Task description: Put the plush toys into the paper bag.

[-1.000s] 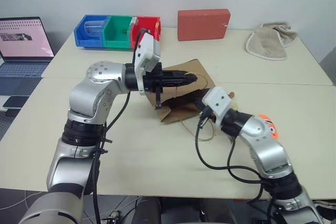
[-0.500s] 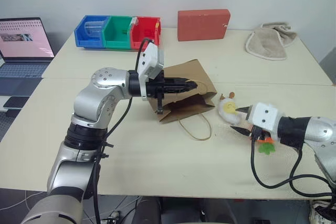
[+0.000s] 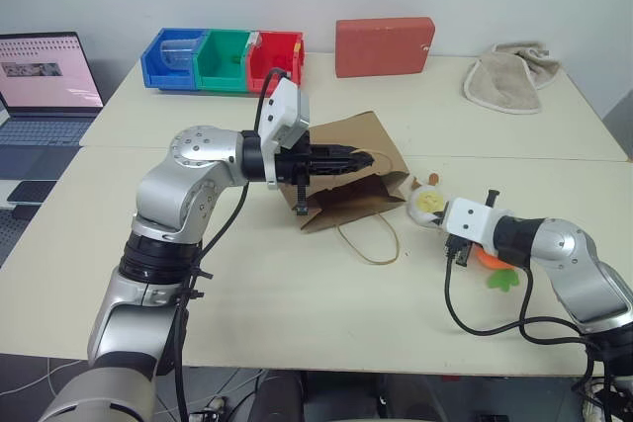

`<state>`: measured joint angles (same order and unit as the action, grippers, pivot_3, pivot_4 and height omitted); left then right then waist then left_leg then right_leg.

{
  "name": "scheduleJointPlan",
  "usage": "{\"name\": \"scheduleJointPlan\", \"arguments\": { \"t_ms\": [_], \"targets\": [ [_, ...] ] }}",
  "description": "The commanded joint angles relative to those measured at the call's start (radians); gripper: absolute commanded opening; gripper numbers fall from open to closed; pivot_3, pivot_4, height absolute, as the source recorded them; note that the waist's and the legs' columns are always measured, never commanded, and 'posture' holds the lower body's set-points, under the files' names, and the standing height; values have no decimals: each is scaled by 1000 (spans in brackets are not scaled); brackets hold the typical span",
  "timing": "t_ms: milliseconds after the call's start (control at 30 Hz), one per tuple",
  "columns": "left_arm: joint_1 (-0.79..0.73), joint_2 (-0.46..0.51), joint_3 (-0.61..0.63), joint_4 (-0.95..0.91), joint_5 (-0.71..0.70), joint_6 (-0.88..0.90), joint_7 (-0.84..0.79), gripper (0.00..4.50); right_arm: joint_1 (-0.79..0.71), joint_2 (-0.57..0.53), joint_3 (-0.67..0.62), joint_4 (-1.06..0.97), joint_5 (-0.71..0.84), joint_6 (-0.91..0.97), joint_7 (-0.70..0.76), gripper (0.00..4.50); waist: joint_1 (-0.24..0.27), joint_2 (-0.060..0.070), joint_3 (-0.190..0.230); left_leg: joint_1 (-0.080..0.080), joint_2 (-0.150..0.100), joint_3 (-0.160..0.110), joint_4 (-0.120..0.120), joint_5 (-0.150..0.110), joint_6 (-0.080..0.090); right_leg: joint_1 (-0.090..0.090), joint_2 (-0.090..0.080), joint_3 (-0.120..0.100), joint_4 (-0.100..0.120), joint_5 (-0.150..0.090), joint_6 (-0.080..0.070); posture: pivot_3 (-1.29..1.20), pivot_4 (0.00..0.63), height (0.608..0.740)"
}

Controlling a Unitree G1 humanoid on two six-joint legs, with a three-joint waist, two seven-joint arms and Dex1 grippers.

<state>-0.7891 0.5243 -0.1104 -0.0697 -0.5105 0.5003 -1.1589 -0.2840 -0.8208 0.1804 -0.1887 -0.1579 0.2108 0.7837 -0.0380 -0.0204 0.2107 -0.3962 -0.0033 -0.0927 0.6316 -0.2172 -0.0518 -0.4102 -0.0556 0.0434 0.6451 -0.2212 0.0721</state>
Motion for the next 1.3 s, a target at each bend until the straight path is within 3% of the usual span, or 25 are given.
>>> {"name": "scheduleJointPlan", "arguments": {
  "t_ms": [33, 267, 400, 467, 767, 1067, 1200, 1300],
  "targets": [
    [-12, 5, 33, -23, -23, 0, 2, 0, -2, -44, -46, -10, 20, -55, 40, 55, 0, 0, 0, 0, 0, 0, 0, 0, 0, 0, 0, 0, 0, 0, 0, 0, 150, 740],
    [-36, 2, 39, 7, -21, -8, -8, 0, 28, -237, -224, -275, 425, 116, 388, 55, 5, 0, 0, -1, 0, -1, 0, 0, 0, 0, 0, -1, -1, 0, 0, 0, 150, 740],
    [-53, 0, 42, 29, -19, -15, -19, 0, -9, -256, -265, -401, 662, 323, 424, 55, 5, 0, 0, 0, 0, -1, 0, 0, 0, 1, 0, -1, 0, 0, 0, 0, 150, 740],
    [-56, 6, 39, 25, -26, -10, -32, 0, -54, -205, -221, -425, 689, 359, 381, 55, 3, 0, 0, 0, 0, -1, 1, 0, 0, 1, 0, -1, 0, 0, 0, 0, 150, 740],
    [-74, 14, 59, 7, -61, 28, -37, 0, -260, 62, 52, -233, 362, 264, 119, 55, 5, 0, 0, -2, 0, -1, 3, 0, 0, 0, 0, -1, 0, 1, 1, 0, 150, 740],
    [-68, 26, 70, -13, -95, 61, -37, 0, -330, 241, 213, -56, 75, 164, -70, 55, 5, 0, 0, -3, 0, -2, 2, 0, 0, -2, 0, -1, 0, 1, 0, 0, 150, 740],
    [-63, 25, 67, -13, -102, 64, -33, 0, -346, 318, 214, 35, -27, 115, -199, 55, 5, 0, 0, -3, 0, -2, 2, 0, 0, -2, 0, -1, 0, 1, 0, 0, 150, 740],
    [-64, 20, 68, -9, -103, 66, -26, 0, -344, 330, 216, 64, -58, 72, -207, 707, 5, 0, 0, -3, 0, -2, 2, 0, 0, -2, 0, -1, 0, 2, -2, 0, 150, 740]
  ]
}}
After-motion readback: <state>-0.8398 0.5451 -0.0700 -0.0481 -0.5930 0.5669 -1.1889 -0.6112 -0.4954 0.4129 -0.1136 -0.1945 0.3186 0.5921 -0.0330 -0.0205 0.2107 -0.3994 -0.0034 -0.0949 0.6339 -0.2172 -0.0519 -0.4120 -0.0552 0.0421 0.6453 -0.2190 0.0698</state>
